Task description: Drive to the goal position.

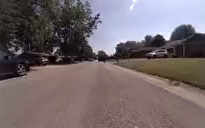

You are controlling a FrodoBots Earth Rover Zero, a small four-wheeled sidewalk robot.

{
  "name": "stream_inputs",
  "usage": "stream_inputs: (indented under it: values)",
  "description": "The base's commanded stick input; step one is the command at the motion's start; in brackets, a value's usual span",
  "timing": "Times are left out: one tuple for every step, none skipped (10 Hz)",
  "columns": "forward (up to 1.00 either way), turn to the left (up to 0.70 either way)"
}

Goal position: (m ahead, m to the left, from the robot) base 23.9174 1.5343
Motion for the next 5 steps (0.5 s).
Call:
stream_inputs:
  values:
    - [0.50, 0.00]
    - [0.50, 0.00]
    - [0.50, 0.00]
    - [0.50, 0.00]
    - [0.50, 0.00]
